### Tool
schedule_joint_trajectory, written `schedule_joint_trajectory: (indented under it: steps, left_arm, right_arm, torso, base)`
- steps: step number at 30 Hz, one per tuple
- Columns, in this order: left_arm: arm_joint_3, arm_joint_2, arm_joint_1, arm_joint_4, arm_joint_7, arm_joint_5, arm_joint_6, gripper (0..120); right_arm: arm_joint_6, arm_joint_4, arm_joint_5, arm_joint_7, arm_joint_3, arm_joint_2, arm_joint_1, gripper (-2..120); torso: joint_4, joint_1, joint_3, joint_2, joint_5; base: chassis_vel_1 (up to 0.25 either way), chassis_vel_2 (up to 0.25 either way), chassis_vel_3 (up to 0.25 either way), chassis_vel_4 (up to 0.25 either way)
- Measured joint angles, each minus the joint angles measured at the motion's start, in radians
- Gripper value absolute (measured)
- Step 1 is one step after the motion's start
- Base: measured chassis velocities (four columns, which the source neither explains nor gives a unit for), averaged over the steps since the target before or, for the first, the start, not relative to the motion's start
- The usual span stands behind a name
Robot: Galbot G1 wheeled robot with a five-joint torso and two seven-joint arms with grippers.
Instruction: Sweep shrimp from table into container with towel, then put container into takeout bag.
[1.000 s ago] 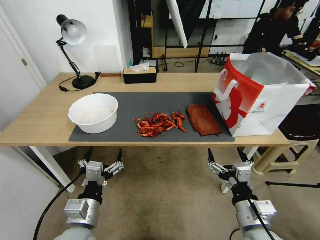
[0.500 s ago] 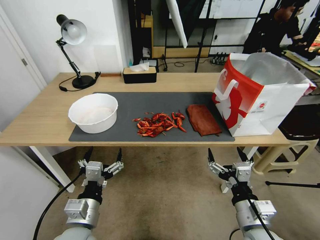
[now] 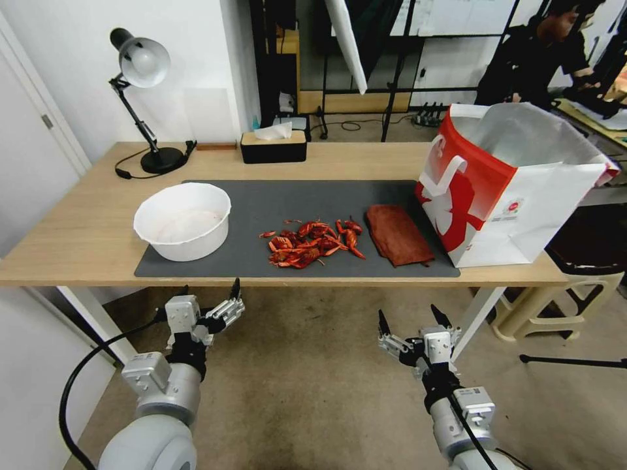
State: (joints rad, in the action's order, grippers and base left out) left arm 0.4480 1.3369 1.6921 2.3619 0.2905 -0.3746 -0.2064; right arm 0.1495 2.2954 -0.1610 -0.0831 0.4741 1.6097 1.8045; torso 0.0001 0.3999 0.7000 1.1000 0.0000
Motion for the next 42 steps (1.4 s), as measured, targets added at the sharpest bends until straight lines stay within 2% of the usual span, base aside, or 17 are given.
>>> schedule_joint_trajectory:
  steps: [15,18,20,21,23,25,26,29,30,31,33,34,37,38,40,41,42]
  left_arm:
    - [0.002,-0.003,-0.001,-0.009,-0.018,0.015,0.02,100]
    - [0.002,-0.003,-0.003,-0.035,-0.029,0.032,0.044,100]
    - [0.018,-0.014,-0.024,-0.072,-0.054,0.065,0.106,100]
    - [0.018,-0.014,-0.024,-0.072,-0.054,0.065,0.106,100]
    - [0.057,-0.048,-0.08,-0.112,-0.111,0.076,0.188,100]
    - [0.094,-0.094,-0.162,-0.155,-0.156,0.063,0.217,100]
    - [0.094,-0.094,-0.162,-0.155,-0.156,0.063,0.217,100]
    - [0.142,-0.211,-0.279,-0.242,-0.206,-0.001,0.218,100]
    - [0.142,-0.211,-0.279,-0.242,-0.206,-0.001,0.218,100]
    - [0.16,-0.268,-0.312,-0.272,-0.232,-0.02,0.213,100]
    - [0.193,-0.385,-0.368,-0.334,-0.355,-0.066,0.185,100]
    - [0.193,-0.385,-0.368,-0.334,-0.355,-0.066,0.185,100]
    - [0.196,-0.483,-0.44,-0.415,-0.507,-0.089,0.184,100]
    - [0.196,-0.483,-0.44,-0.415,-0.507,-0.089,0.184,100]
    - [0.196,-0.539,-0.504,-0.478,-0.668,-0.083,0.185,100]
    - [0.196,-0.539,-0.504,-0.478,-0.668,-0.083,0.185,100]
    - [0.194,-0.552,-0.523,-0.499,-0.712,-0.081,0.194,100]
  right_arm:
    - [0.001,0.006,0.001,0.0,0.002,-0.001,-0.001,100]
    - [0.003,0.003,0.005,0.001,0.006,-0.001,-0.005,100]
    - [0.004,-0.006,0.008,0.003,0.01,-0.001,-0.008,100]
    - [0.004,-0.006,0.008,0.003,0.01,-0.001,-0.008,100]
    - [0.005,-0.003,0.008,0.004,0.01,-0.002,-0.008,100]
    - [0.012,0.002,0.008,0.004,0.01,-0.002,-0.008,100]
    - [0.012,0.002,0.008,0.004,0.01,-0.002,-0.008,100]
    - [0.018,-0.007,0.007,0.004,0.014,-0.002,-0.009,100]
    - [0.018,-0.007,0.007,0.004,0.014,-0.002,-0.009,100]
    - [0.018,-0.01,0.006,0.004,0.013,-0.002,-0.01,100]
    - [0.018,-0.013,-0.001,0.005,0.01,-0.002,-0.008,100]
    - [0.018,-0.013,-0.001,0.005,0.01,-0.002,-0.008,100]
    - [0.018,-0.012,-0.006,0.005,0.01,-0.002,-0.004,100]
    - [0.018,-0.012,-0.006,0.005,0.01,-0.002,-0.004,100]
    - [0.016,-0.011,-0.01,0.005,0.014,-0.002,0.002,100]
    - [0.016,-0.011,-0.01,0.005,0.014,-0.002,0.002,100]
    - [0.016,-0.011,-0.01,0.006,0.014,-0.002,0.003,100]
  torso:
    - [-0.0001,0.0,0.0,0.0,0.0]
    - [0.0,0.0,0.0,0.0,-0.0001]
    - [0.0,0.0,0.0,0.0,0.0]
    - [0.0,0.0,0.0,0.0,0.0]
    - [-0.0002,0.0,0.0,0.0,-0.0001]
    - [-0.0002,0.0,0.0,0.0,-0.0003]
    - [-0.0002,0.0,0.0,0.0,-0.0003]
    - [-0.0004,0.0,0.0,0.0,-0.0003]
    - [-0.0004,0.0,0.0,0.0,-0.0003]
    - [0.0,0.0,0.0,0.0,-0.0001]
    - [-0.0002,0.0,0.0,0.0,0.0]
    - [-0.0002,0.0,0.0,0.0,0.0]
    - [-0.0002,0.0,0.0,0.0,-0.0003]
    - [-0.0002,0.0,0.0,0.0,-0.0003]
    - [0.0,0.0,0.0,0.0,-0.0003]
    - [0.0,0.0,0.0,0.0,-0.0003]
    - [-0.0002,0.0,0.0,0.0,-0.0002]
  base:
    - [0.0,0.0,0.0,0.0]
    - [0.0,0.0,0.0,0.0]
    - [0.0,0.0,0.0,0.0]
    - [0.0,0.0,0.0,0.0]
    - [0.0,0.0,0.0,0.0]
    - [0.0,0.0,0.0,0.0]
    - [0.0,0.0,0.0,0.0]
    - [0.0,0.0,0.0,0.0]
    - [0.0,0.0,0.0,0.0]
    - [0.0,0.0,0.0,0.0]
    - [0.0,0.0,0.0,0.0]
    - [0.0,0.0,0.0,0.0]
    - [0.0,0.0,0.0,0.0]
    - [0.0,0.0,0.0,0.0]
    - [0.0,0.0,0.0,0.0]
    - [0.0,0.0,0.0,0.0]
    - [0.0,0.0,0.0,0.0]
